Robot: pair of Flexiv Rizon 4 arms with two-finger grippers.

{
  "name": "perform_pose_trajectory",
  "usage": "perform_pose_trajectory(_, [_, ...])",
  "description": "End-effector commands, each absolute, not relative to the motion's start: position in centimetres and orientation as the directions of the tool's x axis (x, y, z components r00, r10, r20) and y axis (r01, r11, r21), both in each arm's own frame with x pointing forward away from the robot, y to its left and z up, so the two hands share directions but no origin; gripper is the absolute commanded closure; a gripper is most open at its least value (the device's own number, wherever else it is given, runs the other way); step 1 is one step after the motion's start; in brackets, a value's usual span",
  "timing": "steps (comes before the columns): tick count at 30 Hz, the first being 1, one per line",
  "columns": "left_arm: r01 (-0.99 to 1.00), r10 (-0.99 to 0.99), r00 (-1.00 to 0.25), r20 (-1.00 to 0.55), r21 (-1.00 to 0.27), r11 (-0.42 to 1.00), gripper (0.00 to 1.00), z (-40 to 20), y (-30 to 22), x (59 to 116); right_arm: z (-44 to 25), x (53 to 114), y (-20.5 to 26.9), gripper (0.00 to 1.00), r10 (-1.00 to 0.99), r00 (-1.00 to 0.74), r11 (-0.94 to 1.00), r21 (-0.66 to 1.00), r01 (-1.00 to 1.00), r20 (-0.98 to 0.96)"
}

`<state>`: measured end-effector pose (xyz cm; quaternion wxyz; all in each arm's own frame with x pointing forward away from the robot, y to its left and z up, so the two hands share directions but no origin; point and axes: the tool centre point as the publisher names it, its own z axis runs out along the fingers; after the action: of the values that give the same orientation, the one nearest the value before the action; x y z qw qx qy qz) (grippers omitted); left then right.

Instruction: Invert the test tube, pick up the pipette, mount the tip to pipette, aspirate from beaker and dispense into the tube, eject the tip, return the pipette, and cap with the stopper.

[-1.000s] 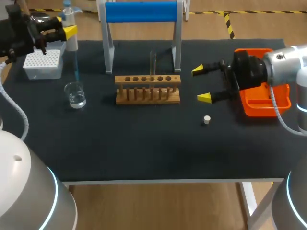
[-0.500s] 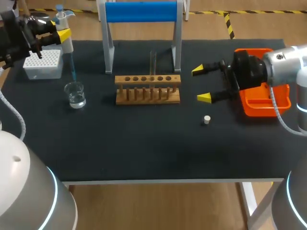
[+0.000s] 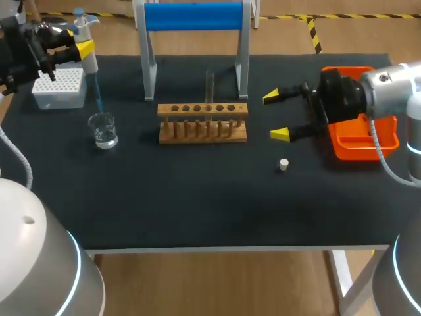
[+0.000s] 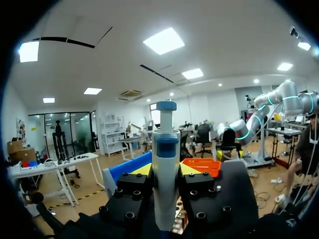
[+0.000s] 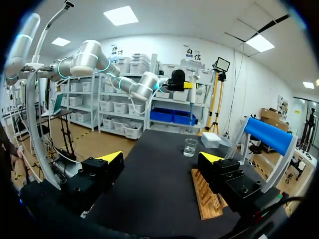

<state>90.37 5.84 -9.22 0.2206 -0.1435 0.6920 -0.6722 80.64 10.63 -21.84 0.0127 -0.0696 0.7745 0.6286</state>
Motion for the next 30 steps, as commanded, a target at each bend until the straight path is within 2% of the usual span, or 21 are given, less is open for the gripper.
perform_pose_trajectory(1, [0.098,-0.492,-0.864,-0.112,-0.994,0.054,1.00,-9.2,6.0,90.5,-21.8,80.6,10.5,0.00,-0.093,-0.990,0.201,0.972,-0.123,-0.106])
perform_pose_trajectory(22, [0.091,-0.493,-0.864,-0.102,-0.995,0.047,1.00,-9.2,6.0,90.4,-21.8,80.6,10.5,0.00,-0.093,-0.990,0.201,0.972,-0.123,-0.106])
perform_pose_trajectory(30, [0.091,-0.493,-0.864,-0.102,-0.995,0.047,1.00,-9.2,6.0,90.4,-21.7,78.4,15.7,0.00,-0.022,-0.991,0.287,0.948,-0.136,-0.135])
